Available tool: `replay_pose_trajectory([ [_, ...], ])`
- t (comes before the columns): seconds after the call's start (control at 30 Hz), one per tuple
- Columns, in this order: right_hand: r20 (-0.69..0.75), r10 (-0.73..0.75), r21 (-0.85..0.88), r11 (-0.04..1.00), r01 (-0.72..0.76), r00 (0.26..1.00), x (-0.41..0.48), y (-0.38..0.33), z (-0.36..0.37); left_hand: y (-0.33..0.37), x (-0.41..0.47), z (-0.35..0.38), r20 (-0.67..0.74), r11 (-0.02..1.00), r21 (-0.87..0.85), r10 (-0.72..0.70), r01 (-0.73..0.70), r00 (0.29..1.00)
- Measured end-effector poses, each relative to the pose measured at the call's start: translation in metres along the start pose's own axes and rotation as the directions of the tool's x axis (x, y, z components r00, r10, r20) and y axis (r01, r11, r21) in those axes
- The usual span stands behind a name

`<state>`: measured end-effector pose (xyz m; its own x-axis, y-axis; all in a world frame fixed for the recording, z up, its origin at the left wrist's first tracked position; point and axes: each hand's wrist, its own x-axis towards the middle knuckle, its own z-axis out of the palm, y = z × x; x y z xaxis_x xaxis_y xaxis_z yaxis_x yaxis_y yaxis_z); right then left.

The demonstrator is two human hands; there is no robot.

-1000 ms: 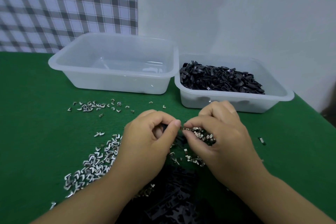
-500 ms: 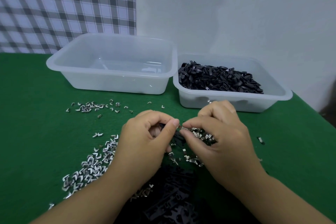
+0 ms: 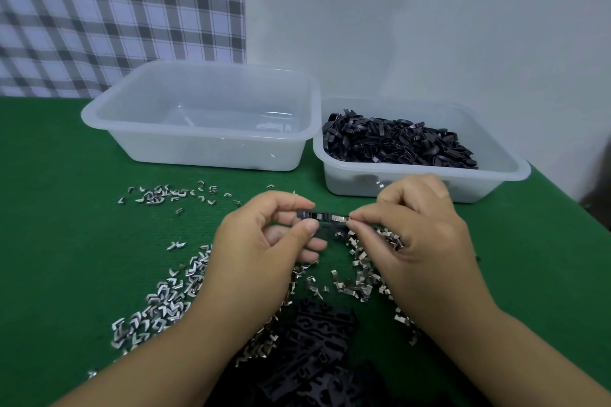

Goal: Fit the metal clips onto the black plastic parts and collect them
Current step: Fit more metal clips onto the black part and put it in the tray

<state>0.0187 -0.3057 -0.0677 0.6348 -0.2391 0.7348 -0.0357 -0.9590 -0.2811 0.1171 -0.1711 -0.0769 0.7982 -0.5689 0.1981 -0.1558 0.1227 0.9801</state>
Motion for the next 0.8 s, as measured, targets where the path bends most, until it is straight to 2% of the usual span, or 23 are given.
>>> replay_pose_trajectory([
  [0.37,0.032,-0.042,-0.039,0.998,0.043,0.999,0.0004,-0.0038,-0.0009,-0.0005,-0.0006,0.0012,0.029,0.999,-0.039,-0.003,0.004,1.0],
  [0.8,0.074,0.139,0.151,0.977,-0.149,0.987,0.0005,-0.0063,0.0018,0.0009,0.0005,0.0001,0.065,0.998,-0.068,-0.014,0.018,0.998],
])
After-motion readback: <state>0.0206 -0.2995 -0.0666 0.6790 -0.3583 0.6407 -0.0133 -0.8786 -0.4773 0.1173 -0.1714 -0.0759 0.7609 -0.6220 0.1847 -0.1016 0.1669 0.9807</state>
